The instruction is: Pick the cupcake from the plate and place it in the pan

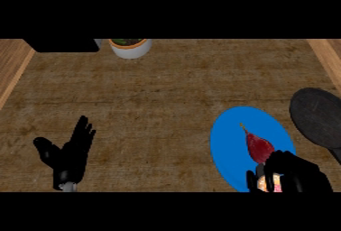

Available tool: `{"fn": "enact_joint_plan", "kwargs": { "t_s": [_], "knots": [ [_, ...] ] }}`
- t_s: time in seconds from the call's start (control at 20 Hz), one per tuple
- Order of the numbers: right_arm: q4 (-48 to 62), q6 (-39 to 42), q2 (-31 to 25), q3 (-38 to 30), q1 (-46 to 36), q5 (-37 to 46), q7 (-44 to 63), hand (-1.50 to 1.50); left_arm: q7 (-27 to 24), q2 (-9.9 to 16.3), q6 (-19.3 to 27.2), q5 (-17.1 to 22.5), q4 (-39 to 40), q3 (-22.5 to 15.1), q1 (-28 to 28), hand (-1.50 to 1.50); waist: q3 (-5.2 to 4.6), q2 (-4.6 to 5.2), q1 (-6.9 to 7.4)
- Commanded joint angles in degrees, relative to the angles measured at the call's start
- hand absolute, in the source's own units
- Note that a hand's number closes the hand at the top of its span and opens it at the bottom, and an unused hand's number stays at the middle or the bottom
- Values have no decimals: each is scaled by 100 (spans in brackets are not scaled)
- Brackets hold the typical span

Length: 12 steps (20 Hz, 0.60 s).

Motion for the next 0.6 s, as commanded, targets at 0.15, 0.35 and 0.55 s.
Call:
{"fn": "enact_joint_plan", "kwargs": {
  "t_s": [0.15, 0.35, 0.55],
  "knots": [
    [-641, 801, -70, -1224, -533, -1026, 284, 150, 239, 113, -153, 93, -143, 148, -79, 0, 4, 28, 94],
    [81, 535, -126, -2184, -903, -1997, -222, 150, -49, -152, 34, -229, -98, -121, 131, 0, 8, 31, 100],
    [1045, 443, -184, -2773, -1568, -2358, -546, 150, -322, -297, -45, -249, 71, -129, 146, 0, 5, 32, 107]
  ]
}}
